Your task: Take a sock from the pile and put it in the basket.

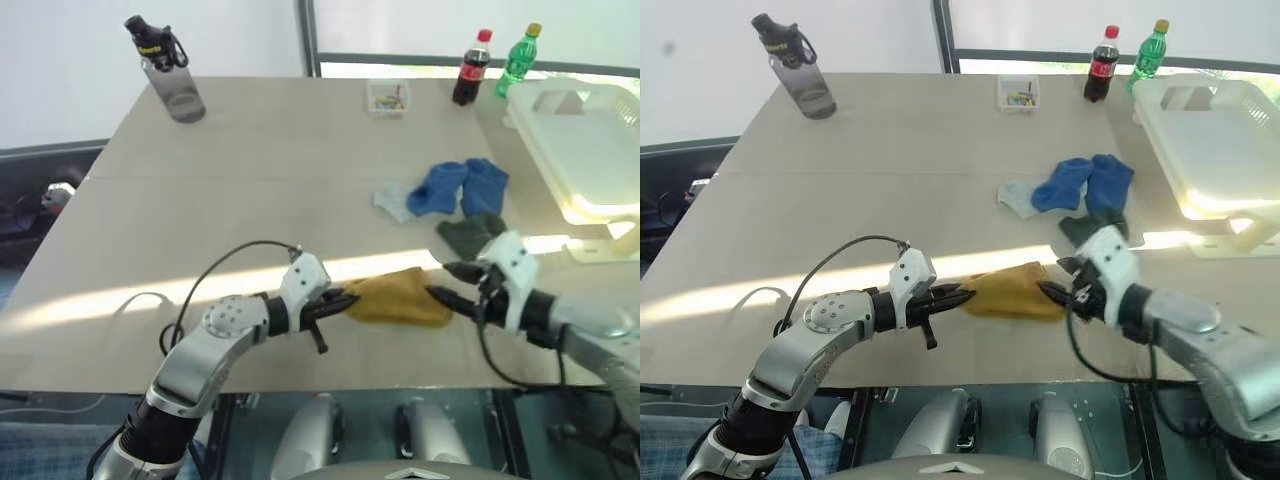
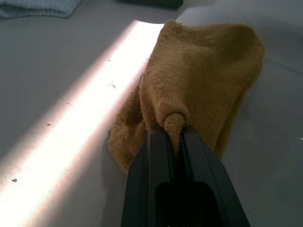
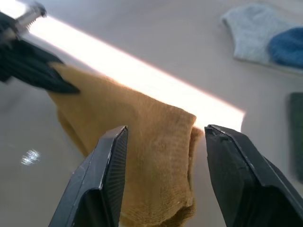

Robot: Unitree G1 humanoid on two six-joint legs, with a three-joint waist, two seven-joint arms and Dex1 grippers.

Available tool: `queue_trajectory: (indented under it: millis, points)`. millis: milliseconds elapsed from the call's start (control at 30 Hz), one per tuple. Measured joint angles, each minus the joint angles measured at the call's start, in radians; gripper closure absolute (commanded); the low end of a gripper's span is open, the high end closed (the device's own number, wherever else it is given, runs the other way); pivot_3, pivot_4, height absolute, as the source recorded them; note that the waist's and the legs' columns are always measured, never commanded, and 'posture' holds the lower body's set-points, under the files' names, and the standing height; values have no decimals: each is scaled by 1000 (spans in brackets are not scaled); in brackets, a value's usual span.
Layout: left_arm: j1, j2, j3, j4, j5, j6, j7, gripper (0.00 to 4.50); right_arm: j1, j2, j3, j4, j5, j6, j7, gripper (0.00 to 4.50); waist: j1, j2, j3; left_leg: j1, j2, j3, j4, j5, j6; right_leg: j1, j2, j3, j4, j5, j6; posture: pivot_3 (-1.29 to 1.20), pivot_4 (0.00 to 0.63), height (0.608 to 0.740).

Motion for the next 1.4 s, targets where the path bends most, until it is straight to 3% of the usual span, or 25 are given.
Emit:
queue_trajectory:
  millis: [133, 333, 533, 733, 1000, 1200, 1400]
  points:
    - [-2, 0, 0, -2, -12, 27, -10, 2815, 71, 72, 82, 101, -119, -204, 2, 1827, -2, -1, -1, 1, 1, 0, 1, 0, 0, 0, 0, 0, 1, 0, 0, 0, 150, 740]
    - [-3, -22, 3, -3, -21, 53, 11, 69, 93, 79, 140, 216, -244, -366, 19, 1827, -2, -1, -1, 2, 1, 0, 1, 0, 0, 2, 1, 0, 2, 0, 0, 0, 150, 740]
    - [-3, -74, 144, -2, -142, 195, 80, 17, 92, 84, 155, 249, -285, -426, 35, 1827, -4, -3, -3, 4, 2, 0, 2, 0, 0, 3, 1, 0, 2, 0, 0, 0, 150, 740]
    - [-42, -98, 289, 2, -367, 546, 148, 17, 82, 89, 158, 272, -303, -438, 43, 1827, -3, -7, -7, 5, 2, -2, 4, 0, 0, 4, 1, -1, 2, 0, 0, 0, 150, 740]
    - [-195, -250, 444, 125, -532, 963, 254, 17, 70, 99, 176, 283, -342, -441, 42, 1827, -3, -9, -10, 17, 1, -3, 4, 0, 0, 17, 1, -2, 1, 0, 0, 0, 150, 740]
    - [-250, -303, 494, 268, -574, 1002, 285, 17, 64, 109, 181, 289, -362, -441, 42, 1827, -3, -9, -14, 18, 1, -3, 4, 0, -1, 17, 1, -2, 2, 0, 0, 0, 150, 740]
    - [-273, -329, 522, 444, -722, 1014, 289, 17, 60, 110, 185, 288, -375, -442, 43, 1827, -4, -10, -14, 18, 1, -3, 4, 0, -1, 17, 0, -1, 2, 0, 0, 0, 150, 740]
